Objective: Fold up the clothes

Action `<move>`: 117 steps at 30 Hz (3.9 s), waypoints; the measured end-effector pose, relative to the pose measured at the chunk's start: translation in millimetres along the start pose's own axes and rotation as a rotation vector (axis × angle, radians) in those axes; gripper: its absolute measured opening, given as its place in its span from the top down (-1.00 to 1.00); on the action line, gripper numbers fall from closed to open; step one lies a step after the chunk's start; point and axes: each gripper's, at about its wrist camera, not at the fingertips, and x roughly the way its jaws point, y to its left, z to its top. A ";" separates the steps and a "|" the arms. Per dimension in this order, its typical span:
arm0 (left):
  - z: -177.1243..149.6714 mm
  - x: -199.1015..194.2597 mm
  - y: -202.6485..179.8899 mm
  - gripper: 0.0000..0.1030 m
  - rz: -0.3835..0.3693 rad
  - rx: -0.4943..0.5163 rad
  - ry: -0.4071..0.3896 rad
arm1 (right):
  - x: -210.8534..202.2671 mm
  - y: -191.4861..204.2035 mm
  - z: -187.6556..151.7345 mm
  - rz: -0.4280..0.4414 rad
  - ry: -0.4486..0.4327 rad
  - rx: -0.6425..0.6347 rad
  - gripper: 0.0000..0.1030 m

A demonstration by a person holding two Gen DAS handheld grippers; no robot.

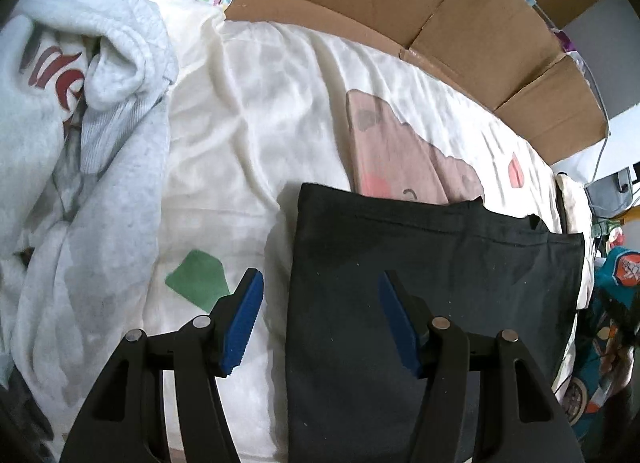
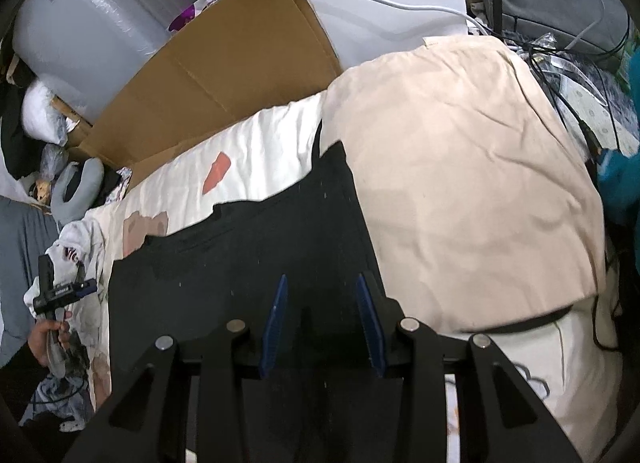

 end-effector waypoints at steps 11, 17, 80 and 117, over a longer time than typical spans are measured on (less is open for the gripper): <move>11.0 24.4 2.2 -0.18 0.021 0.061 -0.065 | 30.1 3.7 27.6 -0.050 -0.007 -0.047 0.34; 20.1 41.8 5.6 -0.17 0.006 0.073 -0.080 | 44.5 7.0 37.5 -0.074 0.000 -0.084 0.34; 55.4 53.3 -14.3 0.93 0.118 0.218 -0.151 | 77.9 14.2 90.5 -0.329 -0.045 -0.231 0.94; -75.9 -8.5 -170.6 0.38 0.028 0.263 -0.040 | 40.4 115.0 -72.8 0.122 0.062 -0.341 0.52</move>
